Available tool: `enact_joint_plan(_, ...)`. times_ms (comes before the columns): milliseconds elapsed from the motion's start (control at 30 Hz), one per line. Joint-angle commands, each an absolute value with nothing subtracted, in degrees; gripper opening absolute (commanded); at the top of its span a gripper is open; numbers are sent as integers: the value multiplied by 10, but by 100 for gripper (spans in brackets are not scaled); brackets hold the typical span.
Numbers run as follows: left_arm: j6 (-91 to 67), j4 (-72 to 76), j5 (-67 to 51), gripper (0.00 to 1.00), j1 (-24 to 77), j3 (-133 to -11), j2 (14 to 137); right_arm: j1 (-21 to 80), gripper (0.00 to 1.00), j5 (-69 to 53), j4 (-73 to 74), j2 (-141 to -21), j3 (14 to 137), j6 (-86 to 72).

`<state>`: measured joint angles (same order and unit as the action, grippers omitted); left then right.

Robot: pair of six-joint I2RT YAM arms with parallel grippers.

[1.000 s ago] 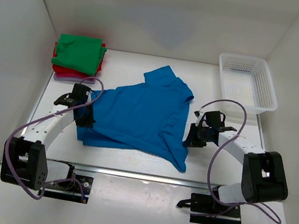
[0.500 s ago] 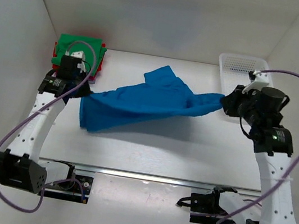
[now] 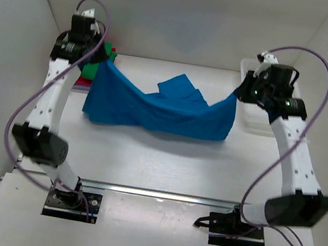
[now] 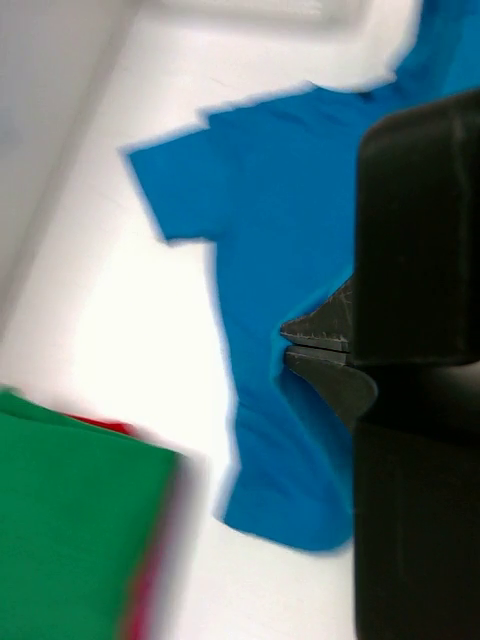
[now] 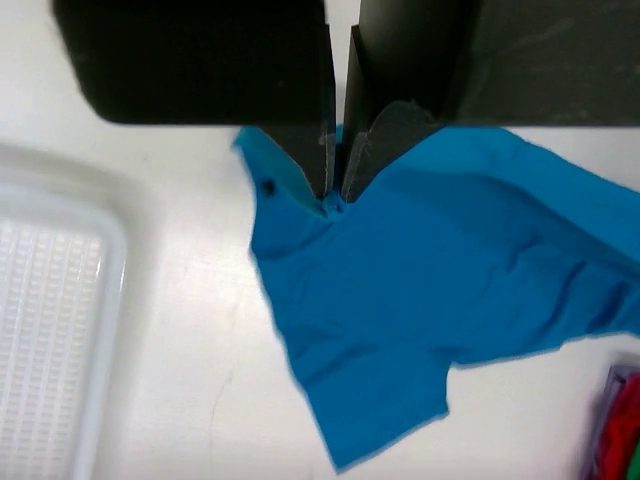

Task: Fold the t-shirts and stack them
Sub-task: Flatten out the tshirt

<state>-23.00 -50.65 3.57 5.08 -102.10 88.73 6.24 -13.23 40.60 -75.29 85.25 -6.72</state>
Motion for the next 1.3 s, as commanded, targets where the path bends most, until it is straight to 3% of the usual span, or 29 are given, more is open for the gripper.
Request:
enact_joint_plan(0, -246, -497, 4, 0, 37, -1199, 1018, 41, 0, -138, 304, -828, 981, -50)
enact_joint_plan(67, -254, -528, -26, 0, 25, -1441, 1109, 21, 0, -156, 315, -894, 1120, -47)
enact_joint_plan(167, -331, -499, -133, 0, -36, -1628, 1194, 21, 0, -165, 333, -954, 1253, -33)
enact_joint_plan(233, -361, -448, -183, 0, -62, -1615, 1185, 34, 0, -152, 330, -949, 1323, -5)
enact_joint_plan(333, -348, -443, -171, 0, -82, -1621, 1153, 8, 0, -163, 281, -890, 1261, -22)
enact_joint_plan(600, -238, -685, -129, 0, -9, -1623, 1175, 33, 0, -126, 224, -695, 852, -37)
enact_joint_plan(733, -233, -737, -114, 0, 40, -1612, 1162, 61, 0, -98, 226, -609, 742, -44)
enact_joint_plan(833, -244, -726, -109, 7, 26, -1626, 1129, 76, 0, -94, 266, -566, 758, -32)
enact_joint_plan(1000, -255, -746, -93, 3, 6, -1622, 1048, 77, 0, -116, 288, -529, 856, -37)
enact_joint_plan(1267, -266, -752, -57, 0, 13, -1626, 972, 55, 0, -152, 294, -580, 986, -26)
